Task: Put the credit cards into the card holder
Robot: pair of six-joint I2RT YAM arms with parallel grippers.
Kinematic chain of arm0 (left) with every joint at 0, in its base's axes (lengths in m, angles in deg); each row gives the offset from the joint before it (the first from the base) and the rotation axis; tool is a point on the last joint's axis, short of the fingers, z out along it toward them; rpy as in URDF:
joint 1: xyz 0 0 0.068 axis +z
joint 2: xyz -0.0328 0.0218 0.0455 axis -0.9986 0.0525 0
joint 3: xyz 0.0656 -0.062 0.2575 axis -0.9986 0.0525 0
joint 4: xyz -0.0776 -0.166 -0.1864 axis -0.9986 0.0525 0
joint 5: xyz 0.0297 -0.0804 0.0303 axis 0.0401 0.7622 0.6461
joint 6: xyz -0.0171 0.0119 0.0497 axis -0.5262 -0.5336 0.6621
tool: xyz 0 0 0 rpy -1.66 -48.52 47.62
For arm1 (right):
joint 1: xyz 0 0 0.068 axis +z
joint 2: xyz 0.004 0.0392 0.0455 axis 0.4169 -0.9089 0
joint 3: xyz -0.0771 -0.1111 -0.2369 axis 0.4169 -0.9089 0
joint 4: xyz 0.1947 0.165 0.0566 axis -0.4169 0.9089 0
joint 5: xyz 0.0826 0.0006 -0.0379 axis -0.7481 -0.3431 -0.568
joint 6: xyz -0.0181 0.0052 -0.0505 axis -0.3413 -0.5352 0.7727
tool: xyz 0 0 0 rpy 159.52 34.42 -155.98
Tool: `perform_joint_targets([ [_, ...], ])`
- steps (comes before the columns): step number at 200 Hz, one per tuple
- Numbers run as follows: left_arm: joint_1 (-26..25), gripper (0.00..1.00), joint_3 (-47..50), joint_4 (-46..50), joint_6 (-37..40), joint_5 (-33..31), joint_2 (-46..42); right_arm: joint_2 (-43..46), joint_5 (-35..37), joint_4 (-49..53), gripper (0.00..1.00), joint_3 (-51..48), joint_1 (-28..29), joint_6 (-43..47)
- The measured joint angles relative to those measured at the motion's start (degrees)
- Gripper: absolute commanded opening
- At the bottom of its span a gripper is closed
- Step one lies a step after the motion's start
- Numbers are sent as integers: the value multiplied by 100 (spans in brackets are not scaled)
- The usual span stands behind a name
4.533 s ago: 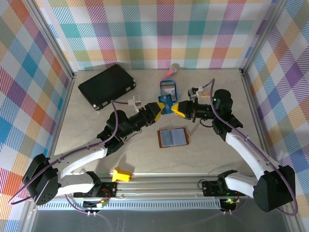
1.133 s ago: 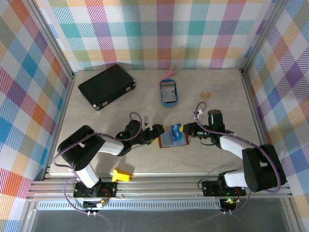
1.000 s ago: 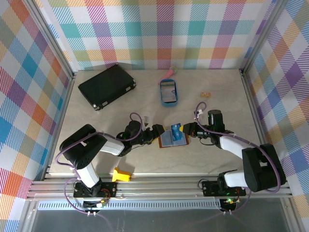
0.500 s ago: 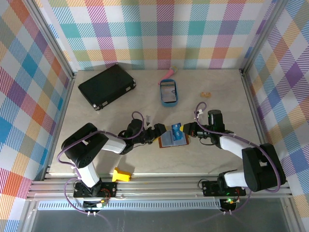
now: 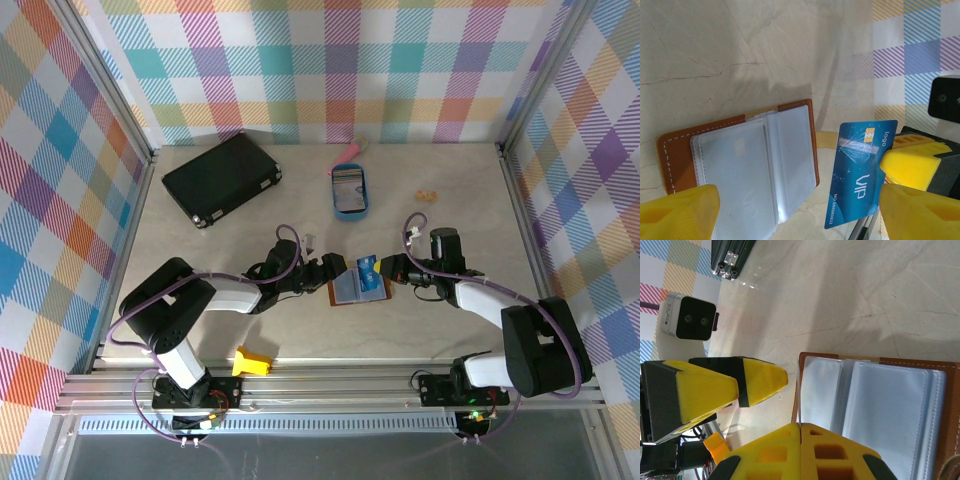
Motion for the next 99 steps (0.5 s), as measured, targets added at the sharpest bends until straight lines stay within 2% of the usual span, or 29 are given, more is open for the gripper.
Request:
perform_joint_targets([
  [99,-87,73,0,79,-22,-203,44,-181,529,-114,0,-42,466,-149],
])
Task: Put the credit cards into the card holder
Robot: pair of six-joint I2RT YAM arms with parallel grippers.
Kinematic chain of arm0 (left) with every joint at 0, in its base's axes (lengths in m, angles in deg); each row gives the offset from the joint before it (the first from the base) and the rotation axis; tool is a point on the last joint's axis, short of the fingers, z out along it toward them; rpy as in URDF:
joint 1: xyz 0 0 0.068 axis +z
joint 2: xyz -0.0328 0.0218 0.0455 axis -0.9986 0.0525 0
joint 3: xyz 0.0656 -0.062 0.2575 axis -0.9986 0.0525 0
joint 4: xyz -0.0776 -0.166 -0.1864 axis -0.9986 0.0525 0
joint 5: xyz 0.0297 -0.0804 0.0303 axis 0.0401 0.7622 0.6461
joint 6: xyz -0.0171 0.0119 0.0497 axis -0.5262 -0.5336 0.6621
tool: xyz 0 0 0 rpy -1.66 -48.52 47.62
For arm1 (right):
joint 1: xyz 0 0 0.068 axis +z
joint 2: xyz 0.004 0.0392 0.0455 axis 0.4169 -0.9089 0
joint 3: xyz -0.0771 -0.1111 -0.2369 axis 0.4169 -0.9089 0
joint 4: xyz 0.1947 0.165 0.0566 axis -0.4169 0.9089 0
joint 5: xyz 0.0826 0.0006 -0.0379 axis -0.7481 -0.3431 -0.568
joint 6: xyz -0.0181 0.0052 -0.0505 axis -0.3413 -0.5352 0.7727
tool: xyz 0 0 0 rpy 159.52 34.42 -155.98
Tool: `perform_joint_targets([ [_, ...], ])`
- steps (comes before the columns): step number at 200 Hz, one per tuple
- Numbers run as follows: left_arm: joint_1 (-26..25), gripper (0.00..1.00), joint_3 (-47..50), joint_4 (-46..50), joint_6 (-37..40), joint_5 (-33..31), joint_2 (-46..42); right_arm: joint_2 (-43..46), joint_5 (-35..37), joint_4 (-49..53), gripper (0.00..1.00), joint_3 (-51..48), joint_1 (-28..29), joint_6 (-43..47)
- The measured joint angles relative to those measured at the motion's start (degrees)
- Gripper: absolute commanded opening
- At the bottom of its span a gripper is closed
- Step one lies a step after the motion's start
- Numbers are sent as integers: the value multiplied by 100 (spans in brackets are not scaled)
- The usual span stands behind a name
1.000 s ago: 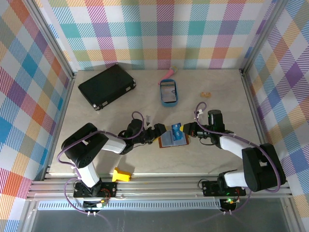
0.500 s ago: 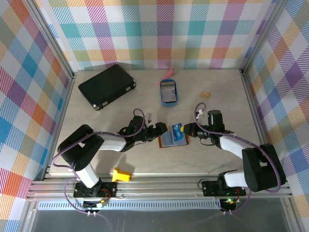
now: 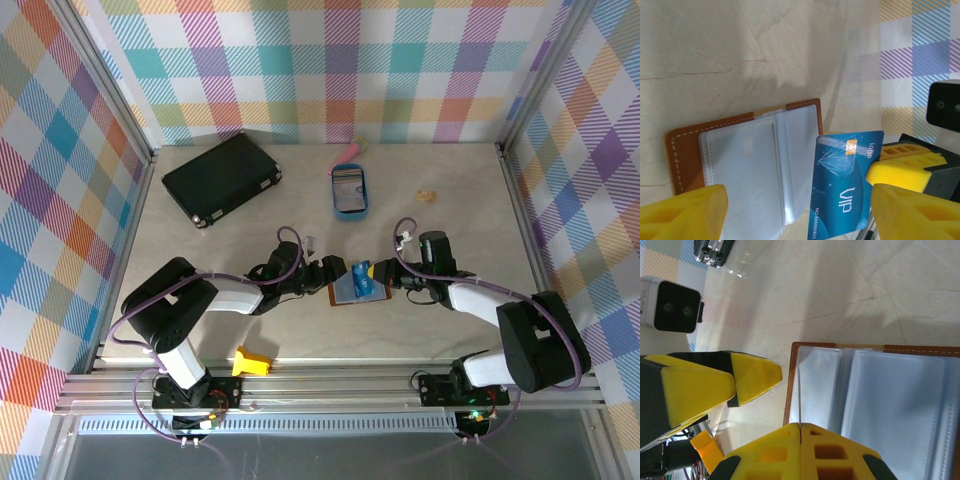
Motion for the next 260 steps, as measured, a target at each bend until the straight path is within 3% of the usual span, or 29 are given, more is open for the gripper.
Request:
perform_joint_targets([
  [89,-4,70,-70,662,-4,-260,0,-216,348,-251,0,-22,98,0],
  [260,-122,69,-170,721,-153,-350,28,-514,496,-514,0,-125,131,-481],
])
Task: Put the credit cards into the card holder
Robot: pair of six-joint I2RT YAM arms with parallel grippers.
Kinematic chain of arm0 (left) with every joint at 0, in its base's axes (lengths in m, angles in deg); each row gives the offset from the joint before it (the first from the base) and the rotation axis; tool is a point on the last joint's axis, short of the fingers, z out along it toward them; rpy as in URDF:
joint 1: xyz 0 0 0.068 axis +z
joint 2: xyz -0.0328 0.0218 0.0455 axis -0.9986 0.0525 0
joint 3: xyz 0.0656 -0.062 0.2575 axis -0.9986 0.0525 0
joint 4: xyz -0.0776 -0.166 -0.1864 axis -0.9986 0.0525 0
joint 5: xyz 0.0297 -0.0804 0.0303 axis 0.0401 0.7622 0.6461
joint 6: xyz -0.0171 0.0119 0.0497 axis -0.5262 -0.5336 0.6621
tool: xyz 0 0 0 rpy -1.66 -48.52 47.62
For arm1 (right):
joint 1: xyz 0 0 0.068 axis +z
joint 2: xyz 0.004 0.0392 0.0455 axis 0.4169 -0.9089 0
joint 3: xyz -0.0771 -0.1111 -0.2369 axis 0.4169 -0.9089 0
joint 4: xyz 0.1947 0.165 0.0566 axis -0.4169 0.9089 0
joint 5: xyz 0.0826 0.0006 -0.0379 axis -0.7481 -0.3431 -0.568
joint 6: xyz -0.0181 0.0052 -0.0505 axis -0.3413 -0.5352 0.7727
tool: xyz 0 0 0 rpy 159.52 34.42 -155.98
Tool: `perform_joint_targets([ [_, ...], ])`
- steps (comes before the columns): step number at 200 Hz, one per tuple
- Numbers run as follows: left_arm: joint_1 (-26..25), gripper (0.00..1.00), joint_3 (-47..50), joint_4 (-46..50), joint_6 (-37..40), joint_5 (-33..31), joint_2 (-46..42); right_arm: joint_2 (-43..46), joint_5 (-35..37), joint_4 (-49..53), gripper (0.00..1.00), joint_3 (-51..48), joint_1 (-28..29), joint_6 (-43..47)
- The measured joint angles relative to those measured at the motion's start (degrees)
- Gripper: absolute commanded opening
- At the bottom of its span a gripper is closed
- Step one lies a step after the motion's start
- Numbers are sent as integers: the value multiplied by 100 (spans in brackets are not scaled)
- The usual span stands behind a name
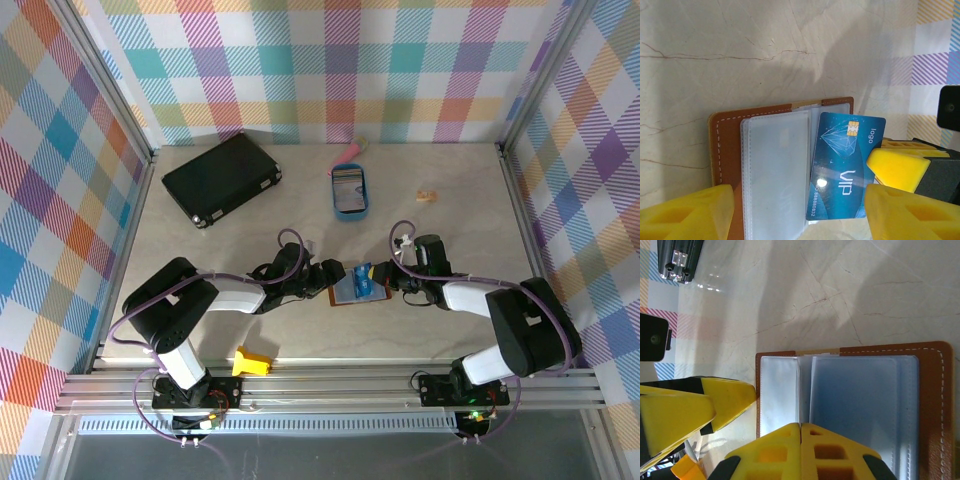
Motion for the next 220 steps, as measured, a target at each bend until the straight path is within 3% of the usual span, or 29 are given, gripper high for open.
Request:
perform_joint_targets([
  [220,-26,67,-55,-48,-20,-24,138,-533,-352,-162,0,31,46,-173],
])
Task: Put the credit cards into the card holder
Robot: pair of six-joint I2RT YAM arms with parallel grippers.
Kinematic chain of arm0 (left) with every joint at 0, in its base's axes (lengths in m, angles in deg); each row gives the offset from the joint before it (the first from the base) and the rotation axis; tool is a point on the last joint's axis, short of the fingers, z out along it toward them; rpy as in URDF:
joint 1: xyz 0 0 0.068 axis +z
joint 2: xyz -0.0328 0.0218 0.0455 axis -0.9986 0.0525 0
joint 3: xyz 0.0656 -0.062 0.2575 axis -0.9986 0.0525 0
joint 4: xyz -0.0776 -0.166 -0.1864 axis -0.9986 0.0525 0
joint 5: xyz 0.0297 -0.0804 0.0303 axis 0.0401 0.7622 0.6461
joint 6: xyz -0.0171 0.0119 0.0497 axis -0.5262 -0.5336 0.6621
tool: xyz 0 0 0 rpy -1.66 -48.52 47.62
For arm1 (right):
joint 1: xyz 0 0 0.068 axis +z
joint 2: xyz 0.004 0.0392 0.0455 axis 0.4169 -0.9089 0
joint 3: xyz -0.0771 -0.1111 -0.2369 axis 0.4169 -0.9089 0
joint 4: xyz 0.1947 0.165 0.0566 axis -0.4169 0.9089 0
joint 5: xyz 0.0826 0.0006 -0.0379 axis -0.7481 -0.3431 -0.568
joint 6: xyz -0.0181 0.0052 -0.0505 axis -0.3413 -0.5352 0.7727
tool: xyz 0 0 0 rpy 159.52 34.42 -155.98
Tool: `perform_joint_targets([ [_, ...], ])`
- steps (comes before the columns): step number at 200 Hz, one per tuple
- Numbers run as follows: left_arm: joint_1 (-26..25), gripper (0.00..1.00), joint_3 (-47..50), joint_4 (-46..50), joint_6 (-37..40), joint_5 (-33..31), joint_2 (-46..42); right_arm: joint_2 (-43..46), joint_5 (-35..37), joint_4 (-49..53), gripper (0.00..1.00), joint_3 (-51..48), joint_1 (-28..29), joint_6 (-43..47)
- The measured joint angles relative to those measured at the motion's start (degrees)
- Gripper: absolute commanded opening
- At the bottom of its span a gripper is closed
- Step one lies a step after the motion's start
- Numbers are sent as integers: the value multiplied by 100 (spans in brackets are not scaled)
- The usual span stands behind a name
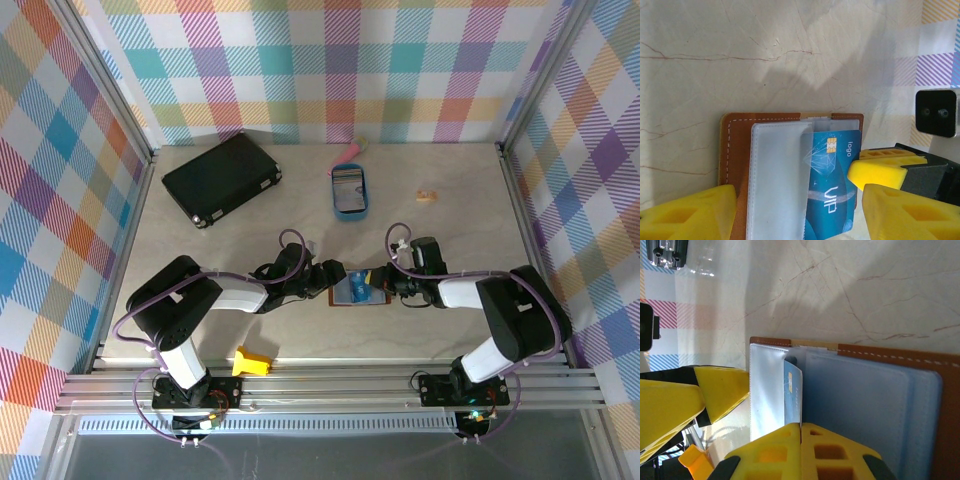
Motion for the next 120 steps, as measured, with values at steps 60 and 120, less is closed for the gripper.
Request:
perform_joint_targets([
  [60,0,67,0,-11,-2,0,7,-63,11,-85,0,37,85,-107],
  [120,-4,66,0,-26,-68,-26,15,-46,129,-155,0,37,186,-197],
])
